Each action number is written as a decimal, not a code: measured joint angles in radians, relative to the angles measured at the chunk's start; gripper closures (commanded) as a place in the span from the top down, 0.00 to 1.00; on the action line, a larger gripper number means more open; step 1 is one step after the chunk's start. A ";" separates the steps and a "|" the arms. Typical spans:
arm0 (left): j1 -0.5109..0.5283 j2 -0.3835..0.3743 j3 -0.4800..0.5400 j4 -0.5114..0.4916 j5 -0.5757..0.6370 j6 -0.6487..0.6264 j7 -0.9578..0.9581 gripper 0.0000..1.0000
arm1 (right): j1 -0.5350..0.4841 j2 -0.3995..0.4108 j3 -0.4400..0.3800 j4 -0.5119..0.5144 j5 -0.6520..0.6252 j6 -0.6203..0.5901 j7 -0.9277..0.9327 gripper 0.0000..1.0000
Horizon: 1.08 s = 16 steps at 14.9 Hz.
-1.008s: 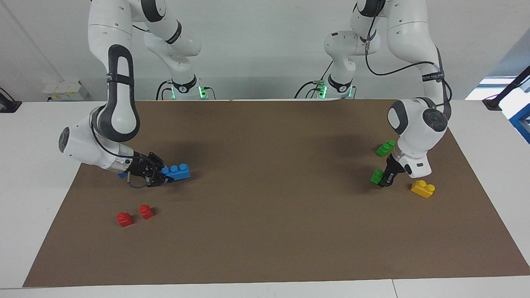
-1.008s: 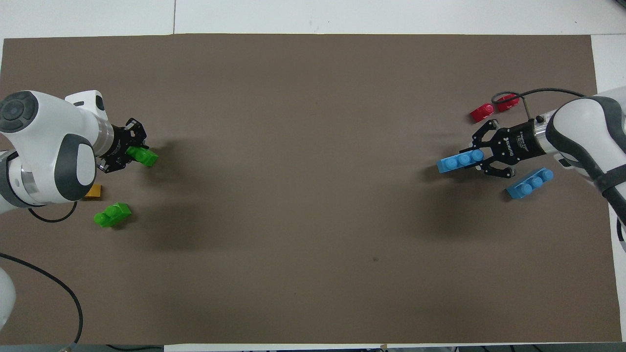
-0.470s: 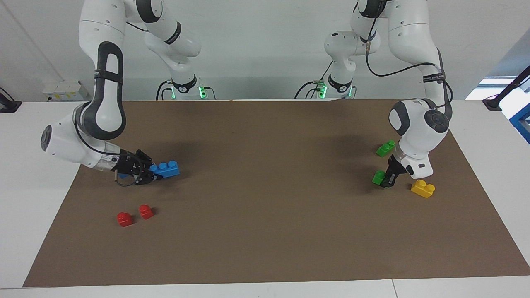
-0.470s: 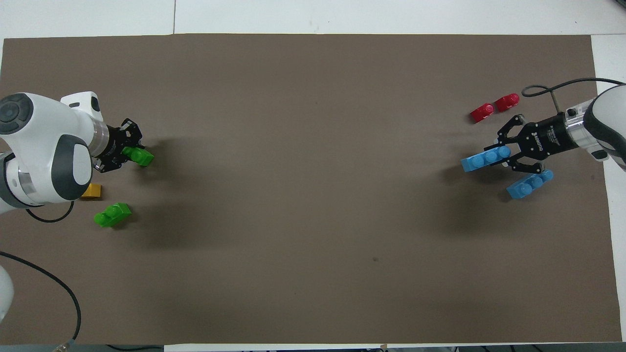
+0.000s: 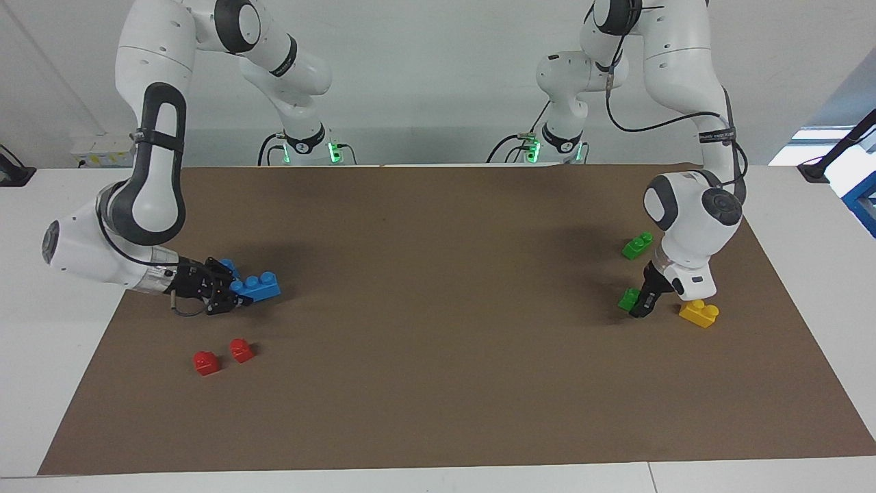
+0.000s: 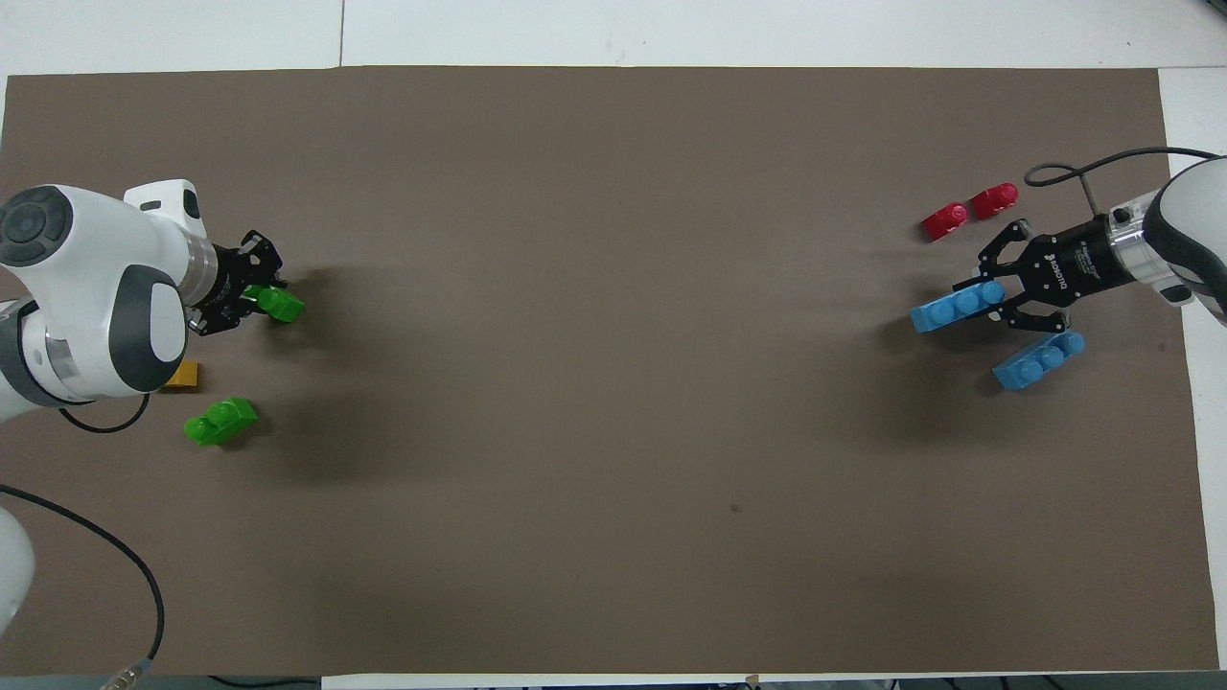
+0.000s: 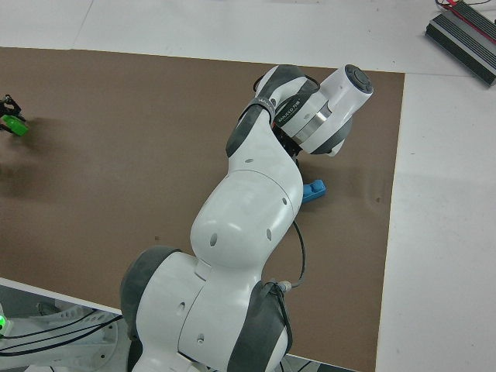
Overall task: Remove green block with left arm and hold with right
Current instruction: 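Set the green brick near yellow bricks while the right gripper sets blue down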
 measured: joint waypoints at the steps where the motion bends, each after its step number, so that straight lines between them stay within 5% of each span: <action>1: 0.000 0.001 0.000 0.000 0.000 0.000 0.002 1.00 | 0.000 0.002 0.000 -0.003 -0.003 0.005 -0.011 0.00; 8: 0.000 -0.013 -0.003 0.082 0.000 -0.132 0.005 1.00 | -0.014 0.016 -0.003 -0.049 -0.008 0.068 -0.070 0.00; 15: -0.005 -0.165 -0.010 0.110 0.000 -0.250 0.013 1.00 | -0.014 -0.004 0.002 -0.097 -0.005 0.125 -0.095 0.00; 16: -0.005 -0.186 -0.012 0.111 0.000 -0.258 0.016 1.00 | -0.014 -0.004 0.002 -0.098 -0.005 0.125 -0.097 0.12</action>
